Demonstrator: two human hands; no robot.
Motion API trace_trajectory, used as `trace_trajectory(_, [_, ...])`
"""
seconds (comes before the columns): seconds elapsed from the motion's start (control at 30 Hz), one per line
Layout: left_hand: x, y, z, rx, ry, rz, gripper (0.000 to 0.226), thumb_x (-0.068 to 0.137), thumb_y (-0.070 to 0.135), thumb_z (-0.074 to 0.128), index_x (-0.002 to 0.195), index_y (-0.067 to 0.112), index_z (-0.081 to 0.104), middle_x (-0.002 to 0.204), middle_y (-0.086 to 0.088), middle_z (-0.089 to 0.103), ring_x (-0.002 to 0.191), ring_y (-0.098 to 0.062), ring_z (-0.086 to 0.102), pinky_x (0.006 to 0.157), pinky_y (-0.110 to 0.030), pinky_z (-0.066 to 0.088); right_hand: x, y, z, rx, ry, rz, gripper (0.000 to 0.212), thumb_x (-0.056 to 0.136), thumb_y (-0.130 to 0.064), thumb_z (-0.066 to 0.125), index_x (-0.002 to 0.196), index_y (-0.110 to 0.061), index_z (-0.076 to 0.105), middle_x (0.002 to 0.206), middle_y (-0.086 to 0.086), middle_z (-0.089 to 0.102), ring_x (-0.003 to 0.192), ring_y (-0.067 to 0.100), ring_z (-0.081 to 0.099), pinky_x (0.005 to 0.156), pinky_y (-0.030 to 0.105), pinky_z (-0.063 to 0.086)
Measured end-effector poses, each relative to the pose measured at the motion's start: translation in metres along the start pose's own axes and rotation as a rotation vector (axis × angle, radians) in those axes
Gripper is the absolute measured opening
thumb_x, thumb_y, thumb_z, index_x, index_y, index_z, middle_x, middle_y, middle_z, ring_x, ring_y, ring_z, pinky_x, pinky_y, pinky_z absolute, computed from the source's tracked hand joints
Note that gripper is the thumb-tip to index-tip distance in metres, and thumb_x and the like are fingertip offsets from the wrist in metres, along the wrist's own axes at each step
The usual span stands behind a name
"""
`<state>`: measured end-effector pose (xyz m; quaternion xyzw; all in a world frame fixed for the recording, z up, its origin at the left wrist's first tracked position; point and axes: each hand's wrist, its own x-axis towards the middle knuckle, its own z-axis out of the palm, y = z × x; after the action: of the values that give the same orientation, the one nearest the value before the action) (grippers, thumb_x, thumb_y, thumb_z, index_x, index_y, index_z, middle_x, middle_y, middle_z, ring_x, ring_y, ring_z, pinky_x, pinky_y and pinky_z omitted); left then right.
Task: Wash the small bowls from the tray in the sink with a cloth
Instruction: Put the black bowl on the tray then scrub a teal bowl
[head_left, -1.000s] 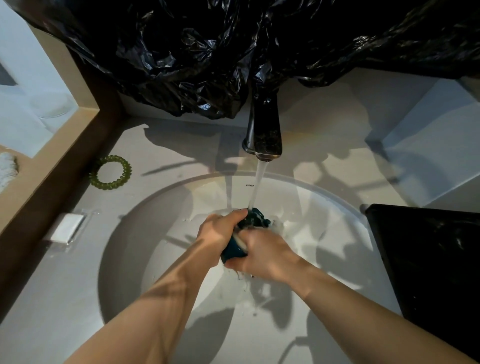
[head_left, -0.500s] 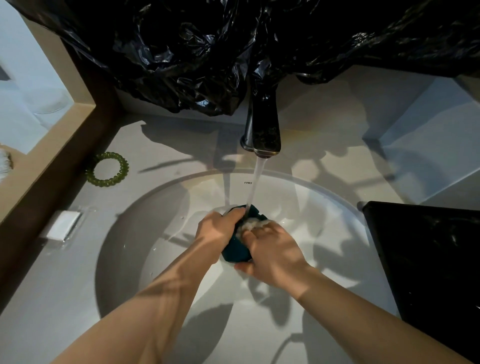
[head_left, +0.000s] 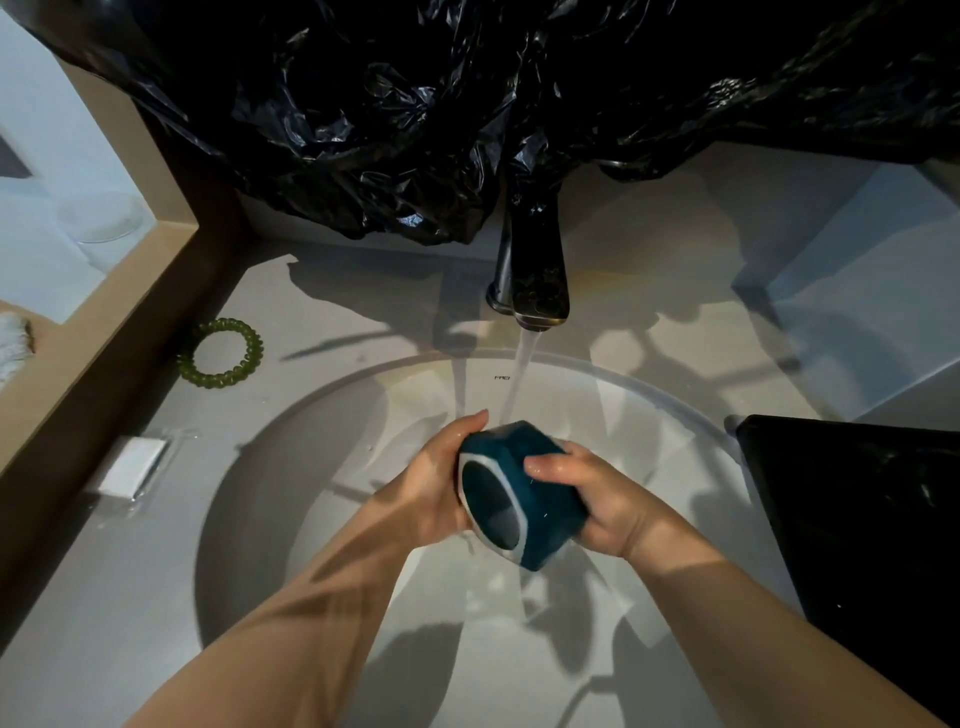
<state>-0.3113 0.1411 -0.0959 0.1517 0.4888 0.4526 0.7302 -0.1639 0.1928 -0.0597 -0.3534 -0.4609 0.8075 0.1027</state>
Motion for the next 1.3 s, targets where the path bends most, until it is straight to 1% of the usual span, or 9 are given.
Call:
trace_trajectory(0.2, [-0.003, 0.015, 0.0, -0.206, 0.122, -0.019, 0.051, 0.07, 0.055, 0.059, 0.099, 0.014, 0.069, 0.099, -0.011, 0.07, 0.089, -0.029, 0.065, 0.083, -0.041, 0.049, 0.022, -0.012, 0.001, 0.28, 0.302, 0.084, 0.035, 0.085, -0.041, 0.059, 0.1, -0.011, 0.07, 0.099, 0.014, 0.071, 0.088, 0.029, 0.067, 0.082, 0.037, 0.053])
trace_trajectory(0.3, [-0.007, 0.017, 0.001, -0.276, 0.136, 0.013, 0.055, 0.073, 0.043, 0.06, 0.115, 0.008, 0.063, 0.106, -0.014, 0.067, 0.095, -0.029, 0.062, 0.084, -0.041, 0.049, 0.034, -0.003, -0.002, 0.081, 0.656, -0.103, 0.015, 0.091, -0.02, 0.059, 0.081, -0.015, 0.068, 0.079, 0.01, 0.066, 0.071, 0.026, 0.06, 0.067, 0.032, 0.05])
trace_trajectory(0.47, [-0.004, 0.02, 0.002, -0.108, 0.464, 0.057, 0.024, 0.092, 0.034, 0.056, 0.079, 0.015, 0.064, 0.065, -0.005, 0.069, 0.065, -0.022, 0.064, 0.069, -0.034, 0.054, 0.019, 0.0, -0.001, -0.358, 0.854, -0.278, 0.029, 0.089, -0.037, 0.06, 0.062, -0.025, 0.06, 0.083, 0.0, 0.061, 0.077, 0.014, 0.057, 0.082, 0.034, 0.046])
trace_trajectory(0.6, [-0.001, 0.02, 0.013, 0.073, 0.576, 0.074, 0.03, 0.095, 0.032, 0.051, 0.083, 0.009, 0.065, 0.076, -0.011, 0.067, 0.074, -0.027, 0.061, 0.082, -0.039, 0.052, 0.002, -0.013, 0.04, -0.463, 0.649, -0.316, 0.032, 0.09, -0.044, 0.055, 0.066, -0.025, 0.065, 0.099, -0.006, 0.06, 0.092, 0.013, 0.059, 0.092, 0.036, 0.047])
trace_trajectory(0.73, [-0.01, 0.011, 0.026, 0.336, 0.519, 0.143, 0.025, 0.095, 0.012, 0.044, 0.071, 0.013, 0.051, 0.07, -0.005, 0.053, 0.065, -0.017, 0.051, 0.064, -0.03, 0.047, 0.013, -0.008, 0.06, -1.002, 0.67, -0.287, 0.025, 0.092, -0.038, 0.047, 0.085, -0.021, 0.064, 0.101, -0.008, 0.062, 0.105, 0.012, 0.052, 0.096, 0.027, 0.031])
trace_trajectory(0.93, [-0.017, 0.019, 0.035, 0.36, 0.622, 0.181, 0.031, 0.099, 0.031, 0.046, 0.079, 0.011, 0.059, 0.072, -0.009, 0.062, 0.065, -0.02, 0.058, 0.062, -0.029, 0.049, 0.033, -0.025, 0.035, -0.489, 0.697, -0.048, 0.017, 0.095, -0.03, 0.047, 0.088, -0.02, 0.059, 0.096, 0.004, 0.065, 0.09, 0.022, 0.059, 0.077, 0.025, 0.042])
trace_trajectory(1.03, [-0.027, 0.019, 0.037, 0.265, 0.451, 0.274, 0.029, 0.102, 0.012, 0.034, 0.095, -0.001, 0.059, 0.078, -0.008, 0.06, 0.071, -0.017, 0.055, 0.062, -0.022, 0.044, 0.037, -0.002, 0.057, -0.874, 0.654, -0.218, 0.032, 0.098, -0.031, 0.039, 0.118, -0.016, 0.059, 0.129, 0.007, 0.055, 0.122, 0.026, 0.047, 0.105, 0.035, 0.034])
trace_trajectory(1.1, [-0.03, 0.018, 0.031, 0.23, 0.376, 0.291, 0.035, 0.103, 0.006, 0.028, 0.077, 0.003, 0.053, 0.066, -0.008, 0.055, 0.063, -0.012, 0.057, 0.057, -0.019, 0.044, 0.033, 0.008, 0.069, -0.939, 0.628, -0.384, 0.035, 0.098, -0.027, 0.039, 0.128, -0.017, 0.054, 0.136, 0.002, 0.05, 0.132, 0.022, 0.036, 0.112, 0.033, 0.024])
trace_trajectory(1.3, [-0.028, 0.019, 0.038, 0.257, 0.493, 0.367, 0.031, 0.099, 0.027, 0.043, 0.083, 0.009, 0.062, 0.071, -0.005, 0.063, 0.065, -0.018, 0.06, 0.055, -0.018, 0.048, 0.037, -0.021, 0.027, -0.336, 0.667, -0.082, 0.028, 0.095, -0.026, 0.04, 0.076, -0.019, 0.06, 0.084, 0.008, 0.063, 0.082, 0.023, 0.059, 0.077, 0.025, 0.049])
